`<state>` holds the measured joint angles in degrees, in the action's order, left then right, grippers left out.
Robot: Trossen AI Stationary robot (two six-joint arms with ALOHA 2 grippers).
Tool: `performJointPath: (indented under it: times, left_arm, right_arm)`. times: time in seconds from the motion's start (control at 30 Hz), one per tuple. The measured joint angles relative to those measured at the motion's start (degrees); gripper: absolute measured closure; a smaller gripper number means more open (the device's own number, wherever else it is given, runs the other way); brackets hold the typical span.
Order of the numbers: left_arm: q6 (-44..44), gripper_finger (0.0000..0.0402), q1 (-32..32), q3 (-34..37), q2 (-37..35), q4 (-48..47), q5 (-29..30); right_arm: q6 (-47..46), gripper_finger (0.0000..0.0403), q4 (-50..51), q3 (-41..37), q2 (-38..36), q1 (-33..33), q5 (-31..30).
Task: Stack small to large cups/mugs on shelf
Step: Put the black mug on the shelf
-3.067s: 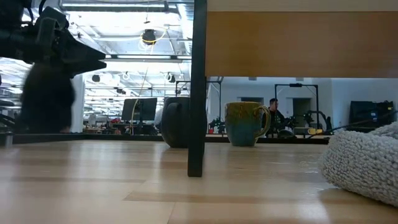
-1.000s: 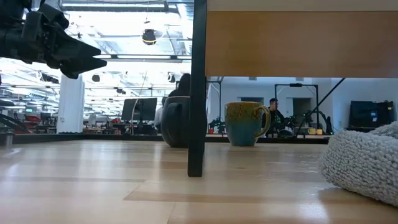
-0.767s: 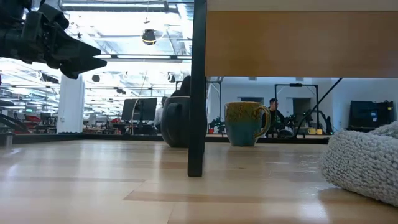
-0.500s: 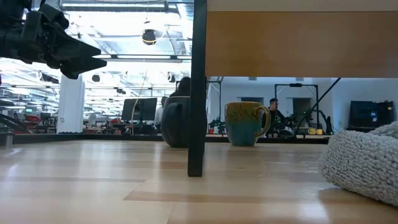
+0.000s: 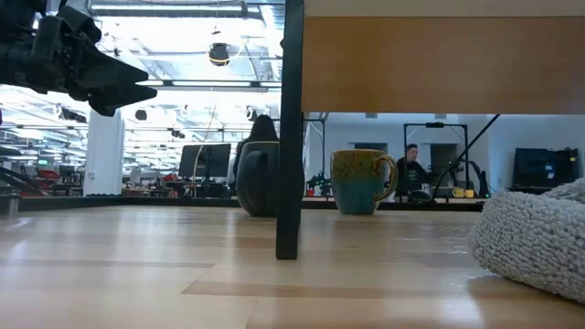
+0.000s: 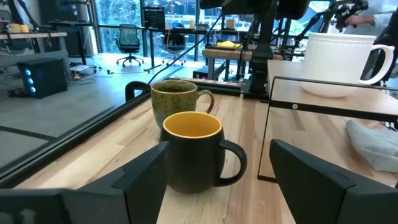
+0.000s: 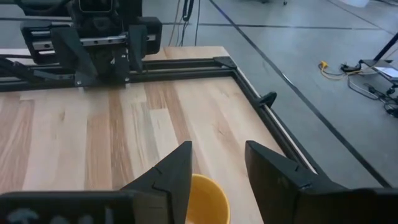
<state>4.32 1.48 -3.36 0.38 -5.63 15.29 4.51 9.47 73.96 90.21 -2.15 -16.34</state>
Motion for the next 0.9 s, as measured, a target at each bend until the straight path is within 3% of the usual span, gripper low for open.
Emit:
performJointPath:
  times: [0.9]
  left_arm:
    - [0.0, 0.0136, 0.0, 0.0, 0.0, 0.0, 0.1]
  right_arm:
    - [0.0, 0.023, 1.5, 0.0, 0.0, -0.2, 0.0]
